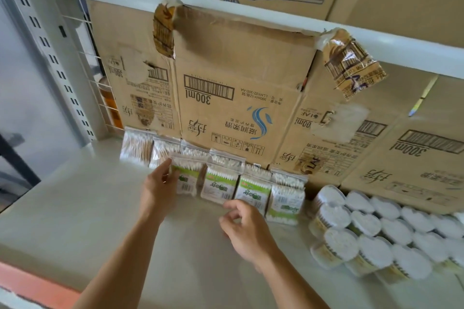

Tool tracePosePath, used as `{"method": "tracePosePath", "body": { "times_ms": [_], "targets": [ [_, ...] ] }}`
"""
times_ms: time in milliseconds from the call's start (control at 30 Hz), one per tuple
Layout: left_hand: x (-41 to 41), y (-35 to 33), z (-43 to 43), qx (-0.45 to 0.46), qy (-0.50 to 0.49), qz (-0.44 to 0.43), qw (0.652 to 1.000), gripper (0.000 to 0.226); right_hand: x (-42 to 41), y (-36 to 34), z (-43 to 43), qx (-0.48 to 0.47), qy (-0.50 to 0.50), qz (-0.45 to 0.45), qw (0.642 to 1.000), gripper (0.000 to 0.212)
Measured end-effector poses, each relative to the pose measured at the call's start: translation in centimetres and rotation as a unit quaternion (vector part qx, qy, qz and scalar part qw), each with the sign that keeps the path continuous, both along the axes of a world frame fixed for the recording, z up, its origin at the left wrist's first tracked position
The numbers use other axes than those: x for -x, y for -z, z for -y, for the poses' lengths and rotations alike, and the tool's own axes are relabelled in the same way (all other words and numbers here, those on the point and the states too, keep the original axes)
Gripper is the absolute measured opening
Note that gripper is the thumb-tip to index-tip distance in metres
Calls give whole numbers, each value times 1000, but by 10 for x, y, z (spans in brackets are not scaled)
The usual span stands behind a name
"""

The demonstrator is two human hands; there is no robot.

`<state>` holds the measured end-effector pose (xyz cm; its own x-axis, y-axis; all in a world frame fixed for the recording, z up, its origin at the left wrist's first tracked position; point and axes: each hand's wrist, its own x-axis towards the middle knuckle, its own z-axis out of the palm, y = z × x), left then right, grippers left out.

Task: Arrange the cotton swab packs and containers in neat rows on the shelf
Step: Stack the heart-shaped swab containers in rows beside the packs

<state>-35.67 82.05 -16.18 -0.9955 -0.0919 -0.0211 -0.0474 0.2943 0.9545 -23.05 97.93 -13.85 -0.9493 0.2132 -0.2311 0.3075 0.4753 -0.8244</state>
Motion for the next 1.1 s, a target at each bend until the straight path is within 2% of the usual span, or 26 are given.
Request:
{"method": "tracePosePath", "body": {
  "times_ms": [133,333,533,633,733,867,1100],
  "targets": [
    [-2,-1,1,62,3,-15,998,36,-12,-3,-8,-4,15,-8,1000,30],
    [6,8,2,2,-22,21,1000,37,-33,2,-18,-16,44,-5,999,29],
    [2,8,-2,25,-11,14,1000,40,-52,-9,-25,-46,58,-19,997,27],
    [-20,1,-12,75,-68,-58,993,44,-64,-23,-29,-100,60,-56,992,38],
    [-56,-8,-36,203,4,-176,963,51,-77,-37,-34,-210,62,-133,967,45],
    [-94,-17,-76,289,105,-212,928,62,-94,-44,-51,-323,120,-179,922,53],
    [-158,-26,-142,301,200,-255,897,60,-151,-48,-117,-321,207,-128,915,60]
  ]
}}
